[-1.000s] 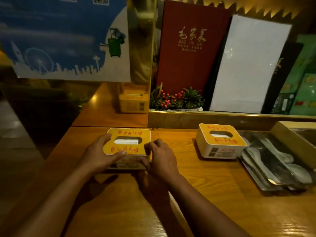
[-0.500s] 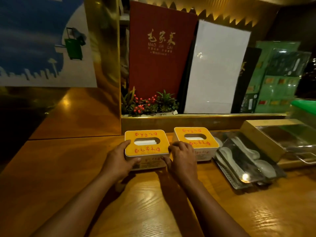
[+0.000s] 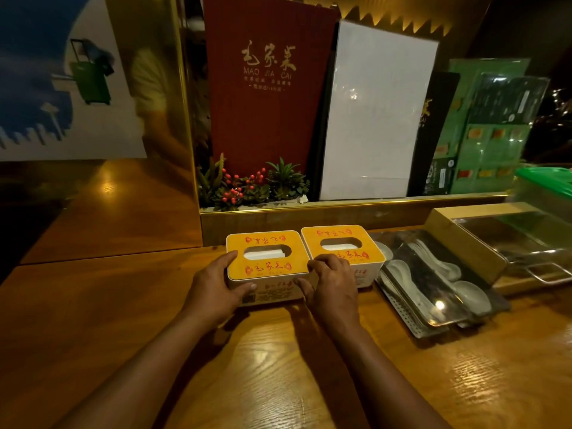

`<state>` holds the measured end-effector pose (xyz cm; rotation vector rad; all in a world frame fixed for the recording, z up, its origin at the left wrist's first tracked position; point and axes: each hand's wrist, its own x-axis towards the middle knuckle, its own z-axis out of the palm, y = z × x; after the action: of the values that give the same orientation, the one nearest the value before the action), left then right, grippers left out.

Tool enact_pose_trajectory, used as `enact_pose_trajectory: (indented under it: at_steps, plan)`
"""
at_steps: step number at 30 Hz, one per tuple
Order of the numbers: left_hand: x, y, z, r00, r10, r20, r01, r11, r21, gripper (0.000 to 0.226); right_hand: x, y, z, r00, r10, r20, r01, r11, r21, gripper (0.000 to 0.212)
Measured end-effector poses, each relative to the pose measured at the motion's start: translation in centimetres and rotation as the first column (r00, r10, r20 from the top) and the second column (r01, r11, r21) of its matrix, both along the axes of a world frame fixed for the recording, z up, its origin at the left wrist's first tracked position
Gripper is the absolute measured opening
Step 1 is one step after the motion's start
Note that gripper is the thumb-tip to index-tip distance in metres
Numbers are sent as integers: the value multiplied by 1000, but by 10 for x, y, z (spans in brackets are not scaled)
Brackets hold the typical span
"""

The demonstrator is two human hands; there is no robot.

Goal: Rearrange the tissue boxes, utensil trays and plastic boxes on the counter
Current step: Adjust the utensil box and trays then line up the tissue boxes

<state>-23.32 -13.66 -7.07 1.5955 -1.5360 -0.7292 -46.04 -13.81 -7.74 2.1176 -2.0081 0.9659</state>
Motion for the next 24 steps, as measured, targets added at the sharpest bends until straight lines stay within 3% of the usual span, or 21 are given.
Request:
enact_pose_trajectory:
  at_steps: [24]
  plan:
    - [-10,0,-7,1000,30,3,-30,998,-49,83,-3,0,0,998,-36,48,36,999,-8,38]
